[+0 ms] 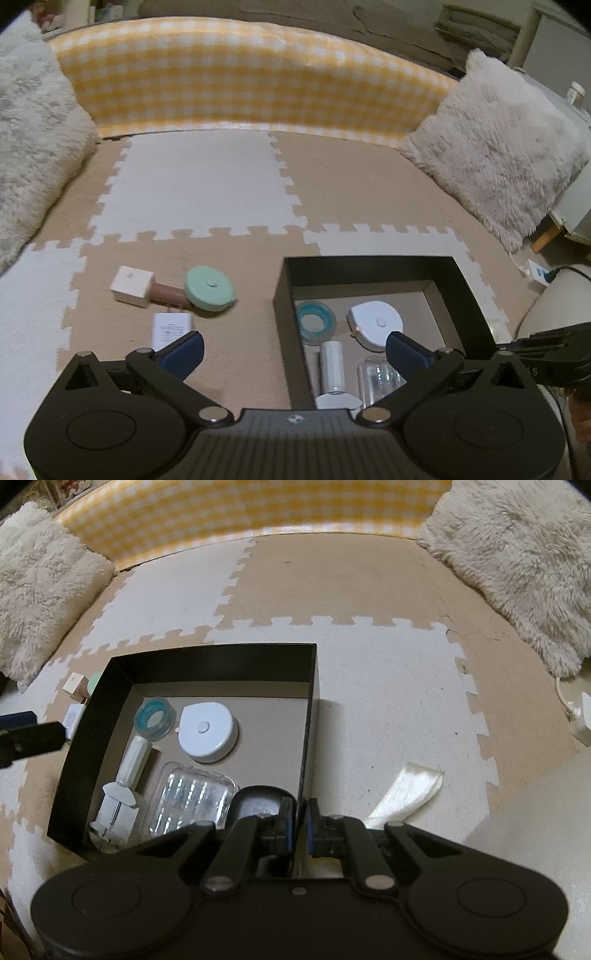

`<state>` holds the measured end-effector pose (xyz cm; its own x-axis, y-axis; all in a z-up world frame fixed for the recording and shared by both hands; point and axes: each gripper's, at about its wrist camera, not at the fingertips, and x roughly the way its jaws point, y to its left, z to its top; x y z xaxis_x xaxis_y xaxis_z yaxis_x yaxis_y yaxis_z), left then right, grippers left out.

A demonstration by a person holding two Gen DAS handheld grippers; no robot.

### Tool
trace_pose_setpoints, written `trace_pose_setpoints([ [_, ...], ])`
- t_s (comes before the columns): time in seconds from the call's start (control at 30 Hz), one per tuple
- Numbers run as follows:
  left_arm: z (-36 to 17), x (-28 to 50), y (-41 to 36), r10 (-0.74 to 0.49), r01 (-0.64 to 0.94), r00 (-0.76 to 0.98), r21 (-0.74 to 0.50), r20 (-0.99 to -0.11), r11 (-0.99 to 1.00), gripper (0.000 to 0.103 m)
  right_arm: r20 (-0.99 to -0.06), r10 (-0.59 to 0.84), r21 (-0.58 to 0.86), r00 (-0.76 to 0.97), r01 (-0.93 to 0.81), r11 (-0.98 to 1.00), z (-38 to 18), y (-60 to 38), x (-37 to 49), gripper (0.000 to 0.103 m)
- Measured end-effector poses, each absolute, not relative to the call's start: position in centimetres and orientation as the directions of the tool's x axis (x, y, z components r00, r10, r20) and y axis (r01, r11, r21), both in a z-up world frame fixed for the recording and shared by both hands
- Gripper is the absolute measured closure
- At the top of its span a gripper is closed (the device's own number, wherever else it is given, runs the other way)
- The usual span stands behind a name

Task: Organize rigid objects
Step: 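Move the left gripper back over the white charger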

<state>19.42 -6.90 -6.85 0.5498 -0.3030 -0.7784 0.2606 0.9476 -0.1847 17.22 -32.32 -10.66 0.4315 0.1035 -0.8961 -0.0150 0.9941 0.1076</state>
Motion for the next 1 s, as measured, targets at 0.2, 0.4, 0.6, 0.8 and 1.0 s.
trace_pose_setpoints([
  [0.2, -5.1, 19.3, -5.0, -0.285, 0.253, 0.564, -0.167, -0.775, 0.953, 0.000, -0.894, 0.111, 0.118, 0.433, -0.010, 0.993, -10.6, -32.5, 17.2, 0.096],
  [0.4, -3.8, 19.7, -2.6, -0.272, 0.260, 0.581, -0.142, -0.767, 0.955, 0.000, -0.893, 0.113, 0.119, 0.436, -0.012, 0.993, -10.5, -32.5, 17.1, 0.096],
  [0.6, -5.6, 20.1, -0.1, -0.221, 0.260, 0.607, -0.072, -0.764, 0.963, 0.000, -0.894, 0.105, 0.107, 0.436, -0.019, 0.994, -10.4, -32.4, 17.1, 0.096],
  [0.8, -9.1, 20.9, 1.5, -0.193, 0.177, 0.604, -0.106, -0.773, 0.978, 0.000, -0.898, 0.095, 0.092, 0.430, -0.029, 0.995, -10.5, -32.1, 17.2, 0.096],
  [1.0, -10.7, 22.1, 0.7, -0.168, 0.113, 0.579, -0.126, -0.798, 0.986, 0.000, -0.900, 0.080, 0.072, 0.428, -0.035, 0.997, -10.5, -31.8, 17.2, 0.096],
])
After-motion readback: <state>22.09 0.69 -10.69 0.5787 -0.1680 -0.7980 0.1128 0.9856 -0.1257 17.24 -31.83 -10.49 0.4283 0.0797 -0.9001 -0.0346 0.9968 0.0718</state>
